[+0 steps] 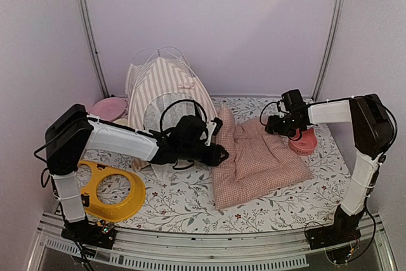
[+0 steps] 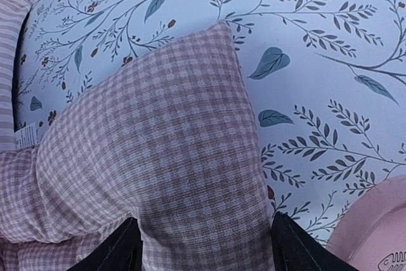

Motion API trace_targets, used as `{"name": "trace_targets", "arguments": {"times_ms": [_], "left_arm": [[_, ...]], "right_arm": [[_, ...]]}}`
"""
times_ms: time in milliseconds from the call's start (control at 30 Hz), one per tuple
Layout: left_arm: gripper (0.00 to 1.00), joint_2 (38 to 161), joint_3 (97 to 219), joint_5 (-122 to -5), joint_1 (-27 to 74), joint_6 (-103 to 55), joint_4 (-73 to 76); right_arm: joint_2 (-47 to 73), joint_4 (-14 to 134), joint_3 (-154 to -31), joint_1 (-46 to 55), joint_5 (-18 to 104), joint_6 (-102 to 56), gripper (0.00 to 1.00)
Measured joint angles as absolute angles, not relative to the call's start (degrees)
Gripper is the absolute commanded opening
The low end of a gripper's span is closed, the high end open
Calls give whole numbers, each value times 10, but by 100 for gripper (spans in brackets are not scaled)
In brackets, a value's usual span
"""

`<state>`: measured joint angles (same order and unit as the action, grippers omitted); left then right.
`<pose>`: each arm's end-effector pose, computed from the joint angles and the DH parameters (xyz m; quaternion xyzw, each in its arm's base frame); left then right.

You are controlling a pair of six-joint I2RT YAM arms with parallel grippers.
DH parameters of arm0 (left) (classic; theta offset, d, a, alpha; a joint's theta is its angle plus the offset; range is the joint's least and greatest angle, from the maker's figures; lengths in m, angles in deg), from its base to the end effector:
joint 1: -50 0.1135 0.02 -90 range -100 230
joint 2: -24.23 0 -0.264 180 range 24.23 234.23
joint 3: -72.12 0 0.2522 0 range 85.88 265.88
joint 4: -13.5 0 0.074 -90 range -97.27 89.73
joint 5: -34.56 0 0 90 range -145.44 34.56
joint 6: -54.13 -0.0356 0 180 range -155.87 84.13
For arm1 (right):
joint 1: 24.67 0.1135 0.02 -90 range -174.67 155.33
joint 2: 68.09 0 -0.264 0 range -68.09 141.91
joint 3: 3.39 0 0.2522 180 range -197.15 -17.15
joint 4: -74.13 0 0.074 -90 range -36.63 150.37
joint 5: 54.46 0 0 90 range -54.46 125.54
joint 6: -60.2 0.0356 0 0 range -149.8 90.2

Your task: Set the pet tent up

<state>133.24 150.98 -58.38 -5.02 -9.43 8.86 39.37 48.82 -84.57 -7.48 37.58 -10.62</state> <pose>0.2359 -0.3403 0.1739 0.2302 0.8555 -0.3195 0.3362 0.3755 0.1175 0.1678 0.0105 0.9442 0.1186 0.3072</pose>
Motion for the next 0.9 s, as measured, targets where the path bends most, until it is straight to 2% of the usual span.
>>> {"name": "trace_targets", "arguments": {"times_ms": [67,167,233,267,333,667,900], "left_arm": [[37,1347,1526,-574,-51,-94,88],[16,1367,1553,-569,-51,-99,85],[5,1383,1572,-568,-51,-102,84],[2,1389,1578,-569,-51,-105,84],[0,1393,1582,-573,-52,-110,82],[0,1371,1586,-621,-103,-130,87],[0,1314,1595,-624,-161,-117,86]], "right_arm": [[406,488,-846,-75,377,-106,58],[410,488,-846,-75,379,-108,36],[409,490,-846,-75,383,-106,22],[409,489,-846,-75,385,-108,13],[404,486,-844,-75,389,-105,1],[232,442,-817,-65,395,-104,0],[159,430,-811,44,396,-97,0]]}}
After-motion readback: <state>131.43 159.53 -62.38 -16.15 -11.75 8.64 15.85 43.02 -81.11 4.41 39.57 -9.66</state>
